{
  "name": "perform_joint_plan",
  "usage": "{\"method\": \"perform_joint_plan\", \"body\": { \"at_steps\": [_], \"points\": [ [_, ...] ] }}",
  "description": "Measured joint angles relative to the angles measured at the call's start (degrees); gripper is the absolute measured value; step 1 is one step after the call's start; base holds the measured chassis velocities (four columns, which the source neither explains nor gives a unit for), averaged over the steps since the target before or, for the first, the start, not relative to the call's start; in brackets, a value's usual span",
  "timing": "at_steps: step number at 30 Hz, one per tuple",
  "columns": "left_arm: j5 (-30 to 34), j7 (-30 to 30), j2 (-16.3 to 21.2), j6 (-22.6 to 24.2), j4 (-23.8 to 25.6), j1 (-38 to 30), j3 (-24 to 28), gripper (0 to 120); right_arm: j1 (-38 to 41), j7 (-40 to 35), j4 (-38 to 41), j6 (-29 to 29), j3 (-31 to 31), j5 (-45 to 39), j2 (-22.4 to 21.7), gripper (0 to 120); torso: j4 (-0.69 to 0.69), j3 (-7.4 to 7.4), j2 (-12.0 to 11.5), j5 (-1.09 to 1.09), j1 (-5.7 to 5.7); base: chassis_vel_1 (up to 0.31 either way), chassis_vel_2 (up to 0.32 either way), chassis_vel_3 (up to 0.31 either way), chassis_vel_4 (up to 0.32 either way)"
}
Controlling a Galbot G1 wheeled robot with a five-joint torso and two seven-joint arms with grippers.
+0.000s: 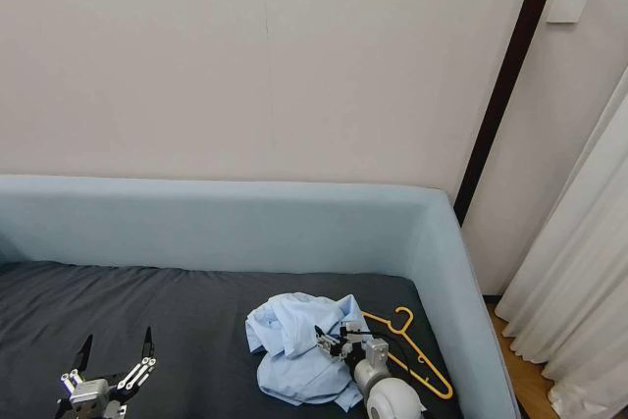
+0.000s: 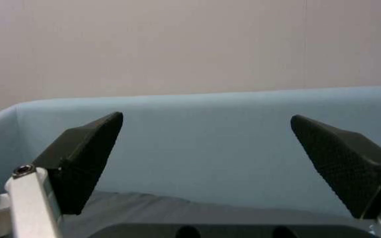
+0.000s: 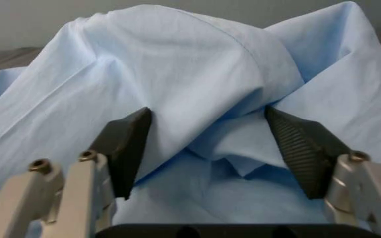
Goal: Pick up the clothes from the sofa and hang them on the clothes hanger.
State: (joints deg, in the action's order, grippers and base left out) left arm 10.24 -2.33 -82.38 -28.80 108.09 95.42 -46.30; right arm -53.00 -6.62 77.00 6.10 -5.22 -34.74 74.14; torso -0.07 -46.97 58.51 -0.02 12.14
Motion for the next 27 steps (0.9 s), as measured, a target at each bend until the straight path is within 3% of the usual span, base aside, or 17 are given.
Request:
{"method": "perform_joint_plan", "body": {
  "at_steps": [4, 6, 12, 15, 18, 27],
  "points": [
    [-0.1, -0.2, 0.2, 0.0, -0.2, -0.2, 0.2, 100, -0.2, 0.0, -0.4, -0.7, 0.1, 0.3, 0.4, 58, 0.00, 0.00, 0.0, 0.01, 0.00, 0.000, 0.000, 0.000, 0.000],
    [-0.1, -0.3, 0.4, -0.1, -0.4, -0.3, 0.3, 100, -0.4, -0.9, -0.4, -1.2, 0.0, 0.4, 0.9, 44, 0.00, 0.00, 0.0, 0.01, 0.00, 0.000, 0.000, 0.000, 0.000],
    [-0.1, -0.4, 0.6, -0.1, -0.8, -0.7, 0.2, 100, -0.5, -3.4, 0.0, -1.2, -0.4, 0.3, 1.6, 29, 0.00, 0.00, 0.0, 0.01, 0.00, 0.000, 0.000, 0.000, 0.000],
    [0.1, -0.5, 1.1, -0.2, -1.1, -1.0, 0.1, 100, -0.4, -5.2, 0.2, -2.6, -0.8, 0.6, 2.5, 10, 0.01, 0.00, 0.0, 0.01, 0.00, 0.000, 0.000, 0.000, 0.000],
    [0.4, -0.5, 1.3, -0.2, -1.2, -1.1, 0.0, 100, -0.2, -6.0, 0.0, -3.5, -0.9, 0.6, 2.8, 1, 0.01, 0.00, 0.0, 0.01, 0.00, 0.000, 0.000, 0.000, 0.000],
    [2.5, -0.6, 1.6, 0.5, -2.1, -2.9, -0.1, 100, 1.0, -2.3, 3.8, -13.4, 0.4, -3.9, 1.4, 0, 0.00, 0.00, 0.0, 0.01, 0.00, 0.000, 0.000, 0.000, 0.000]
  ]
}}
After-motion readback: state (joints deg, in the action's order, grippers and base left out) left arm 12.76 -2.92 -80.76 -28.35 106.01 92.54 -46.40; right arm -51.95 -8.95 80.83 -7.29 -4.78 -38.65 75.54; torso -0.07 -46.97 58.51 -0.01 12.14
